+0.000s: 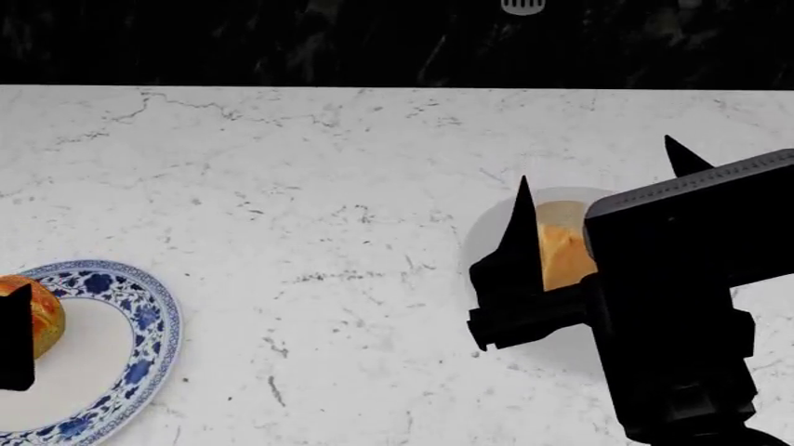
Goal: Place all breads on the cutting board.
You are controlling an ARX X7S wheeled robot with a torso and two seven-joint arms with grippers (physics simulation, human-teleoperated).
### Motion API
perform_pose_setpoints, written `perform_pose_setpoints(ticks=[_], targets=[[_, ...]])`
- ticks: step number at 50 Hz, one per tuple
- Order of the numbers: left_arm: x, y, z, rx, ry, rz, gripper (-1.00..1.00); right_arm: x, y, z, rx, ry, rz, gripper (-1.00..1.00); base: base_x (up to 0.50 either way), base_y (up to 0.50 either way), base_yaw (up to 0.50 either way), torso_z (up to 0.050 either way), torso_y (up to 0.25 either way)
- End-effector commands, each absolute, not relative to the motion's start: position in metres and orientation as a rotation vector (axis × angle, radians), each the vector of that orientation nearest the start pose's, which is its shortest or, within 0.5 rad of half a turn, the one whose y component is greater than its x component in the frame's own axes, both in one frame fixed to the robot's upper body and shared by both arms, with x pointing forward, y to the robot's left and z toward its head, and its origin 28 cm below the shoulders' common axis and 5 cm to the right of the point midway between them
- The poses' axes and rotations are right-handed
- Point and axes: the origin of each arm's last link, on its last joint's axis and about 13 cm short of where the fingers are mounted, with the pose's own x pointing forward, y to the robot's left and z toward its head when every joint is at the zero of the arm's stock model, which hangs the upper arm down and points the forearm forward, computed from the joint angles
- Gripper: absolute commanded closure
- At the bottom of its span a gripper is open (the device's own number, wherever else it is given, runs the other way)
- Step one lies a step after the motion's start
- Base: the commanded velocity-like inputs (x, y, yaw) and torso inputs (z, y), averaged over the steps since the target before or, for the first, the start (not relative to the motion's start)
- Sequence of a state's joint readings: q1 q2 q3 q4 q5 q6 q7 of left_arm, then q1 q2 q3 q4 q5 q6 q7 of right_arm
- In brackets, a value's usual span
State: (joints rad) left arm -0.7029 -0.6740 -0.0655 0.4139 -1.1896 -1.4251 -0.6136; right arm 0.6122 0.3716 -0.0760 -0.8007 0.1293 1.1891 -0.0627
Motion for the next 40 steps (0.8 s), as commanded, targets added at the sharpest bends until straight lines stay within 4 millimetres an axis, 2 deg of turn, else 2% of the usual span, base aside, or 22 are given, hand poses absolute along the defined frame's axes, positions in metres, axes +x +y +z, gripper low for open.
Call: perform_pose_setpoints(ticks=[1, 32, 33, 40], targets=[[0.25, 0.298, 0.213, 0.15, 0.398, 0.035, -1.0, 0.235, -0.144, 0.227, -0.314, -0.178, 0.065, -1.0, 0.0, 0.0, 0.0, 0.0, 0.0], [0.263, 0.299, 0.202, 0.171, 0.454, 0.049, -1.0, 0.234, -0.144, 0.229, -0.319, -0.183, 0.073, -1.0, 0.0, 0.0, 0.0, 0.0, 0.0], [0.265, 0.305, 0.197, 0.173, 0.457, 0.048, -1.0, 0.233, -0.144, 0.229, -0.319, -0.183, 0.074, -1.0, 0.0, 0.0, 0.0, 0.0, 0.0], [0.269, 0.306, 0.19, 0.179, 0.471, 0.046, -1.0, 0.233, -0.144, 0.228, -0.319, -0.182, 0.078, -1.0, 0.0, 0.0, 0.0, 0.0, 0.0]])
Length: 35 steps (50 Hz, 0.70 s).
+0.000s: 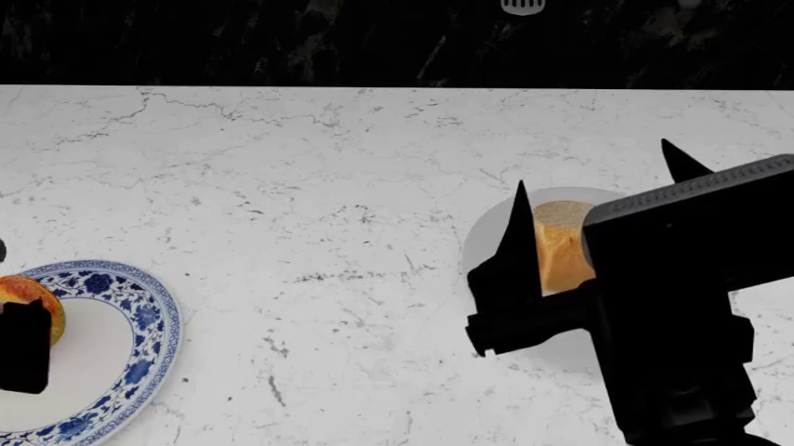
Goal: Place all breads on the cutting board.
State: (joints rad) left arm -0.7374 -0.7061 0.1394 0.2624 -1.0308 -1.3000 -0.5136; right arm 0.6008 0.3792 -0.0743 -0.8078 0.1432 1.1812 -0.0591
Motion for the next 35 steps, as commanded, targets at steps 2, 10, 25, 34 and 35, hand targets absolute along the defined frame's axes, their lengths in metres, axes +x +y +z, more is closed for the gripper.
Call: perform_pose_setpoints(ticks=[2, 10, 25, 34, 35], targets=[[0.271, 0.307, 0.188, 0.182, 0.476, 0.048, -1.0, 0.232, -0.144, 0.228, -0.319, -0.182, 0.079, -1.0, 0.0, 0.0, 0.0, 0.0, 0.0], [0.277, 0.306, 0.183, 0.193, 0.49, 0.042, -1.0, 0.232, -0.144, 0.228, -0.32, -0.182, 0.081, -1.0, 0.0, 0.0, 0.0, 0.0, 0.0], [0.283, 0.301, 0.178, 0.205, 0.51, 0.032, -1.0, 0.23, -0.144, 0.227, -0.319, -0.183, 0.088, -1.0, 0.0, 0.0, 0.0, 0.0, 0.0], [0.287, 0.302, 0.174, 0.201, 0.528, 0.036, -1.0, 0.23, -0.144, 0.227, -0.32, -0.182, 0.087, -1.0, 0.0, 0.0, 0.0, 0.0, 0.0], [0.287, 0.303, 0.174, 0.2, 0.53, 0.038, -1.0, 0.23, -0.144, 0.227, -0.32, -0.182, 0.087, -1.0, 0.0, 0.0, 0.0, 0.0, 0.0]])
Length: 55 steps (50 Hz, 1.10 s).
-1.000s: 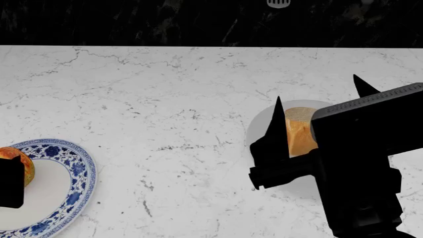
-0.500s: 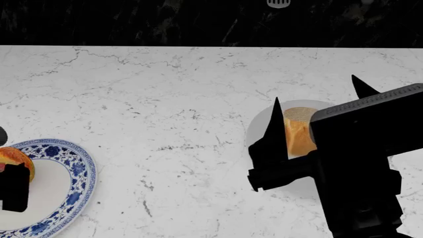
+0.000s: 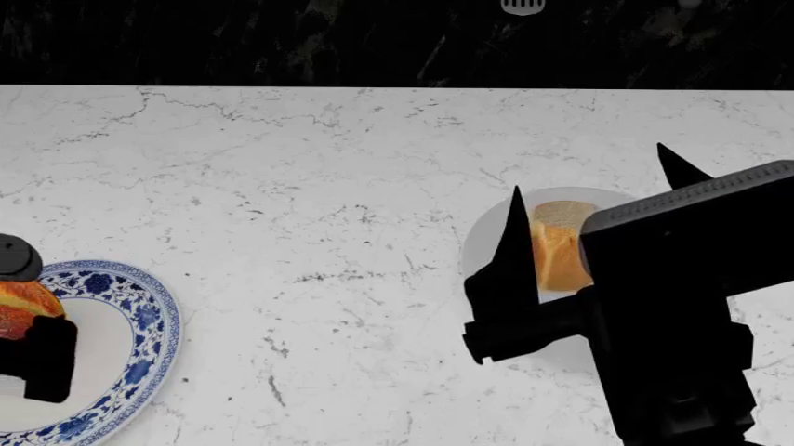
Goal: Place all breads on the cutting board.
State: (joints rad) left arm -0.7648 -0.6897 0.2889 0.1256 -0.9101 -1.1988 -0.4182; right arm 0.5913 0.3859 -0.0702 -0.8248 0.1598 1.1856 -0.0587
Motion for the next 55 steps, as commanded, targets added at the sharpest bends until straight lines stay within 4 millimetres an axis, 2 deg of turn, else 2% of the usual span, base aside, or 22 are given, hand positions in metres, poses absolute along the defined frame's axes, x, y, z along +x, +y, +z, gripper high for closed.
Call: perform_pose_setpoints(ticks=[1, 25, 26, 36, 41, 47, 51, 55], targets=[[0.287, 0.303, 0.173, 0.2, 0.531, 0.038, -1.0, 0.23, -0.144, 0.227, -0.321, -0.182, 0.087, -1.0, 0.0, 0.0, 0.0, 0.0, 0.0], [0.291, 0.306, 0.167, 0.208, 0.541, 0.044, -1.0, 0.229, -0.143, 0.228, -0.327, -0.184, 0.091, -1.0, 0.0, 0.0, 0.0, 0.0, 0.0], [0.29, 0.306, 0.167, 0.215, 0.533, 0.042, 1.0, 0.229, -0.143, 0.228, -0.327, -0.184, 0.092, -1.0, 0.0, 0.0, 0.0, 0.0, 0.0], [0.285, 0.304, 0.174, 0.22, 0.478, 0.043, 1.0, 0.228, -0.142, 0.227, -0.325, -0.183, 0.096, -1.0, 0.0, 0.0, 0.0, 0.0, 0.0], [0.274, 0.307, 0.193, 0.228, 0.4, 0.059, 1.0, 0.228, -0.143, 0.228, -0.323, -0.184, 0.089, -1.0, 0.0, 0.0, 0.0, 0.0, 0.0], [0.251, 0.3, 0.219, 0.234, 0.277, 0.036, 1.0, 0.234, -0.148, 0.229, -0.317, -0.173, 0.066, -1.0, 0.0, 0.0, 0.0, 0.0, 0.0], [0.239, 0.294, 0.231, 0.245, 0.232, 0.01, 1.0, 0.24, -0.153, 0.232, -0.311, -0.162, 0.044, -1.0, 0.0, 0.0, 0.0, 0.0, 0.0], [0.233, 0.289, 0.234, 0.253, 0.211, -0.01, 1.0, 0.248, -0.158, 0.234, -0.303, -0.143, 0.032, -1.0, 0.0, 0.0, 0.0, 0.0, 0.0]])
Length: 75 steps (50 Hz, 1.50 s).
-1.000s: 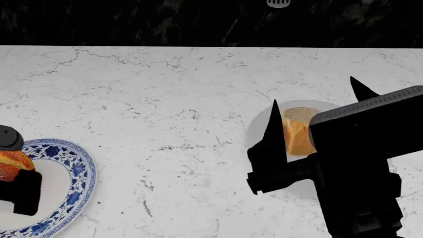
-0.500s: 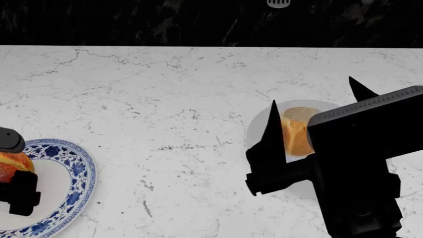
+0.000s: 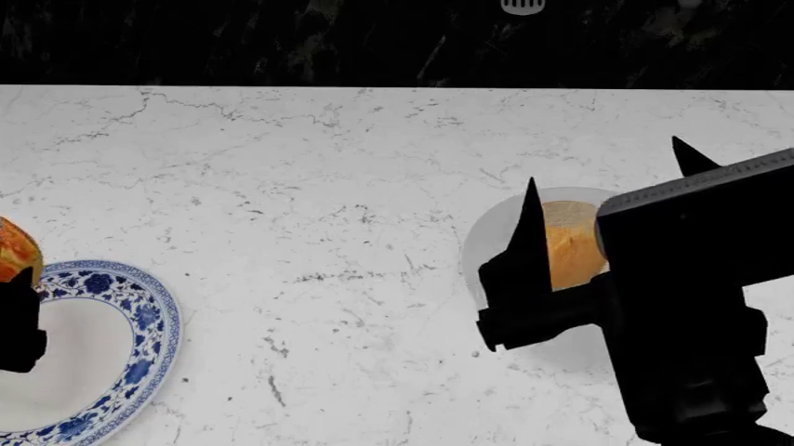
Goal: Place all breads on the cutting board.
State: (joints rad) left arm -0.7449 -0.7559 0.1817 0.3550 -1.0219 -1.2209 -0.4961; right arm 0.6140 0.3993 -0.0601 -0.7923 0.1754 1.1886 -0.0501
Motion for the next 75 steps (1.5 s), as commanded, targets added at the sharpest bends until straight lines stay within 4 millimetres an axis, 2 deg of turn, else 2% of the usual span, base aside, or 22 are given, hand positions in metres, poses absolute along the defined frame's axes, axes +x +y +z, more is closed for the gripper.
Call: perform_pose_setpoints(ticks=[1, 9, 13, 17, 23, 36, 43, 52, 75], targets=[[0.23, 0.286, 0.237, 0.254, 0.204, -0.016, 1.0, 0.25, -0.16, 0.235, -0.31, -0.139, 0.024, -1.0, 0.0, 0.0, 0.0, 0.0, 0.0], [0.218, 0.274, 0.249, 0.258, 0.165, -0.033, 1.0, 0.264, -0.174, 0.239, -0.278, -0.056, -0.016, -1.0, 0.0, 0.0, 0.0, 0.0, 0.0], [0.219, 0.275, 0.249, 0.255, 0.156, -0.034, 1.0, 0.272, -0.176, 0.235, -0.245, -0.002, -0.004, -1.0, 0.0, 0.0, 0.0, 0.0, 0.0], [0.22, 0.276, 0.253, 0.245, 0.134, -0.037, 1.0, 0.29, -0.179, 0.232, -0.236, 0.06, 0.0, -1.0, 0.0, 0.0, 0.0, 0.0, 0.0], [0.217, 0.276, 0.254, 0.241, 0.134, -0.038, 1.0, 0.299, -0.176, 0.232, -0.179, 0.116, 0.039, -1.0, 0.0, 0.0, 0.0, 0.0, 0.0], [0.216, 0.274, 0.256, 0.247, 0.131, -0.048, 1.0, 0.307, -0.174, 0.22, -0.121, 0.202, 0.074, -1.0, 0.0, 0.0, 0.0, 0.0, 0.0], [0.217, 0.274, 0.255, 0.251, 0.136, -0.052, 1.0, 0.314, -0.175, 0.209, -0.048, 0.251, 0.102, -1.0, 0.0, 0.0, 0.0, 0.0, 0.0], [0.218, 0.274, 0.25, 0.249, 0.145, -0.052, 1.0, 0.319, -0.175, 0.192, -0.048, 0.276, 0.113, -1.0, 0.0, 0.0, 0.0, 0.0, 0.0], [0.217, 0.271, 0.252, 0.261, 0.148, -0.06, 1.0, 0.331, -0.167, 0.178, -0.017, 0.316, 0.115, -1.0, 0.0, 0.0, 0.0, 0.0, 0.0]])
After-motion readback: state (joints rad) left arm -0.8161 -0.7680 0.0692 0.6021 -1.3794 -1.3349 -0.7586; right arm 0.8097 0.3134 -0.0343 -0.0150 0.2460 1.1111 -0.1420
